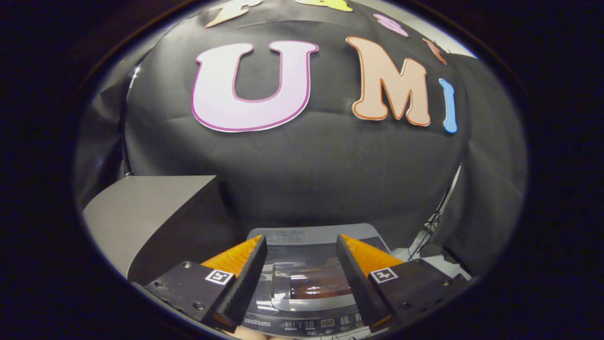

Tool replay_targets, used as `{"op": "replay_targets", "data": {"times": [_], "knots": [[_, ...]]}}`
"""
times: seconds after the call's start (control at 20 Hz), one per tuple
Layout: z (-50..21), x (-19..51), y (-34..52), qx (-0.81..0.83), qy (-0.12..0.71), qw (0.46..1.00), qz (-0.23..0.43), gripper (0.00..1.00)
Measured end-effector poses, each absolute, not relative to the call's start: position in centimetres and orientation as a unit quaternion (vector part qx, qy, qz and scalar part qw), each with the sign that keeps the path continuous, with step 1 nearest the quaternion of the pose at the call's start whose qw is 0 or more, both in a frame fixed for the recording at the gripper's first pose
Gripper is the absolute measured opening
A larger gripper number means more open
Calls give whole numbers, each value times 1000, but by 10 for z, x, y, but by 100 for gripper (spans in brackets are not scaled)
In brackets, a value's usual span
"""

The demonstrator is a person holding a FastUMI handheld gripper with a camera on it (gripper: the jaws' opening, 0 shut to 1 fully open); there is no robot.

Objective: Put the clothes into the washing machine and then close the washing machine lid.

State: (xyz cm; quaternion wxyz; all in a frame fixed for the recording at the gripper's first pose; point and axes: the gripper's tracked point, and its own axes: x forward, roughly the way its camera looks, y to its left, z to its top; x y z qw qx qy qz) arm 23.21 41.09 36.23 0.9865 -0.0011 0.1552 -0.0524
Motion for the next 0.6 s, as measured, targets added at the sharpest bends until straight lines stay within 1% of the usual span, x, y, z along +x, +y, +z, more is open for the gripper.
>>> {"op": "replay_targets", "data": {"times": [0.3,0.6], "knots": [[369,211,383,8,107,993,-48,90],[362,169,329,31,62,997,-46,90]]}}
